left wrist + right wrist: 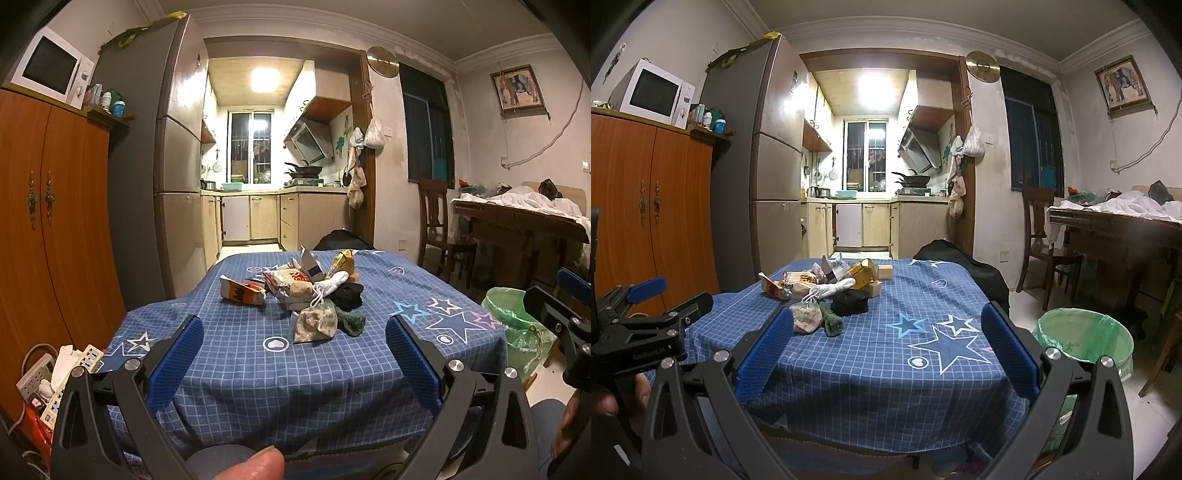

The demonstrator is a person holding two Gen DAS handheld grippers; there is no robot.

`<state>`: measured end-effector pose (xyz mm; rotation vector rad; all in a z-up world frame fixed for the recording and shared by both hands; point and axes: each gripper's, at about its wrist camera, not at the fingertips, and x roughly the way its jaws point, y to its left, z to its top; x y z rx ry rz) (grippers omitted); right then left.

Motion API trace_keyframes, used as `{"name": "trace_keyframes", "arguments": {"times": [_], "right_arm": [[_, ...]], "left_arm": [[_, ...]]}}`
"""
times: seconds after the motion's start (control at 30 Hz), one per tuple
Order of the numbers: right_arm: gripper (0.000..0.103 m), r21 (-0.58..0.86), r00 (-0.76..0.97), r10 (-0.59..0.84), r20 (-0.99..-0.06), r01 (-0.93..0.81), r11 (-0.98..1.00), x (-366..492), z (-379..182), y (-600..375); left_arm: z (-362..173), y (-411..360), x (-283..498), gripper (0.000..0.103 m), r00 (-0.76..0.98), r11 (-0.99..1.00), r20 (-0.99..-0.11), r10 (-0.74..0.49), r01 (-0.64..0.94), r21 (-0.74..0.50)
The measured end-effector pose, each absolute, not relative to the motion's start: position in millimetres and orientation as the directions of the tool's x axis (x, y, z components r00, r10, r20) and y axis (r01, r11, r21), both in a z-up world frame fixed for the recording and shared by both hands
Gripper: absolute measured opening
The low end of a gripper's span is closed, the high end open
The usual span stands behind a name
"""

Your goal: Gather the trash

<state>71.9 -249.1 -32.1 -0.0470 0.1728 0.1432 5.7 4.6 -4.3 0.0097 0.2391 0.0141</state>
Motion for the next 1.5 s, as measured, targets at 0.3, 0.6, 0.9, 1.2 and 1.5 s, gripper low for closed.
{"name": "trace_keyframes", "arguments": {"times": [0.3,0.6,0.9,1.2,1.5], "right_arm": [[0.098,-0.034,0.974,0.136,-0.183,-0.145,0.989,71.9,-33.9,-247.9],[0.098,-0.038,0.972,0.137,-0.191,-0.147,0.988,73.4,-34.2,-246.1],[0.098,-0.038,0.971,0.138,-0.195,-0.148,0.988,73.8,-34.2,-245.7],[0.098,-0.039,0.971,0.137,-0.196,-0.148,0.988,75.0,-34.1,-245.6],[0.098,-0.039,0.97,0.138,-0.198,-0.149,0.988,75.3,-34.6,-244.7]], "left_arm": [[-3.5,1.1,6.4,0.098,0.969,1.0,-0.246,0.01,-0.005,0.022],[-5.9,2.5,9.6,0.098,0.965,1.0,-0.263,0.013,-0.008,0.022],[-6.8,2.7,11.0,0.098,0.963,1.0,-0.268,0.013,-0.008,0.023],[-8.0,3.3,13.1,0.098,0.962,1.0,-0.273,0.016,-0.01,0.024],[-8.6,2.7,13.4,0.098,0.961,1.0,-0.276,0.019,-0.014,0.02]]}}
